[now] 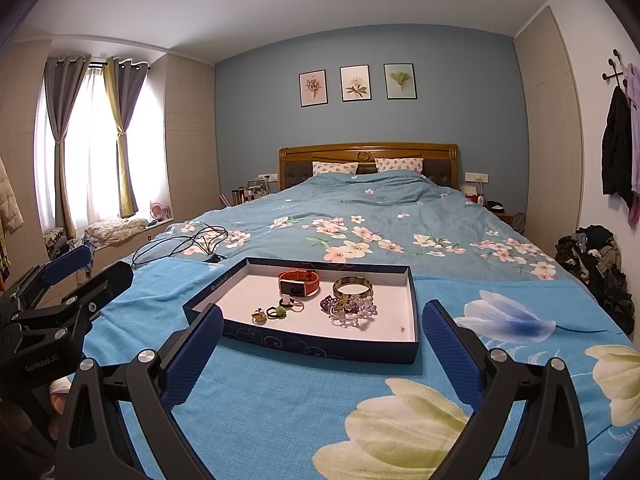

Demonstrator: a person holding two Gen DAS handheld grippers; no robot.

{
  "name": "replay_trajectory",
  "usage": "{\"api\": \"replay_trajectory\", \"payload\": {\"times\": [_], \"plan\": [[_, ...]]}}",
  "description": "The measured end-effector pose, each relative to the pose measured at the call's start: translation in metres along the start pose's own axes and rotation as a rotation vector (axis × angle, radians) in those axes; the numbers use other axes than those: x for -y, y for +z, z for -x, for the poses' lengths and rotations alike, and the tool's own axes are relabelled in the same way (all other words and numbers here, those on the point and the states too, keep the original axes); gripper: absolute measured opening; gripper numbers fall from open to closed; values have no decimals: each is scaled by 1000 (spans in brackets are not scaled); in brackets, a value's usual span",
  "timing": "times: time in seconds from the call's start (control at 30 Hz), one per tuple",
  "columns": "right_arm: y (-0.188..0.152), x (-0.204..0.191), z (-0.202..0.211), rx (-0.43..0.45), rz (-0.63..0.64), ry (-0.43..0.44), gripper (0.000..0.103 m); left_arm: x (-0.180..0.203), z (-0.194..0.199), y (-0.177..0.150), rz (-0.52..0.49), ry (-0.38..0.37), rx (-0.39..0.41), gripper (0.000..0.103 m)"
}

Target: Organize jewelry

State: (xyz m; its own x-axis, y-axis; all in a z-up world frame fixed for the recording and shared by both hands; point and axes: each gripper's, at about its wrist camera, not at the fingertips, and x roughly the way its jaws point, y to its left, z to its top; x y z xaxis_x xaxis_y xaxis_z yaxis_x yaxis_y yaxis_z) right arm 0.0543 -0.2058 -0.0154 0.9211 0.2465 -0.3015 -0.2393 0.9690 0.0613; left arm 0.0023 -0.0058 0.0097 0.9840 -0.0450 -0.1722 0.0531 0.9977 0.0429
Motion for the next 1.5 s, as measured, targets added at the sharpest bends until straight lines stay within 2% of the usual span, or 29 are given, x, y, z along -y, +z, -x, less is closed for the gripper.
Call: {"api": "replay_trajectory", "payload": {"times": [1.5], "plan": [[-1,-1,-1,-8,0,-1,96,1,2,-6,-2,2,-6,97]]}}
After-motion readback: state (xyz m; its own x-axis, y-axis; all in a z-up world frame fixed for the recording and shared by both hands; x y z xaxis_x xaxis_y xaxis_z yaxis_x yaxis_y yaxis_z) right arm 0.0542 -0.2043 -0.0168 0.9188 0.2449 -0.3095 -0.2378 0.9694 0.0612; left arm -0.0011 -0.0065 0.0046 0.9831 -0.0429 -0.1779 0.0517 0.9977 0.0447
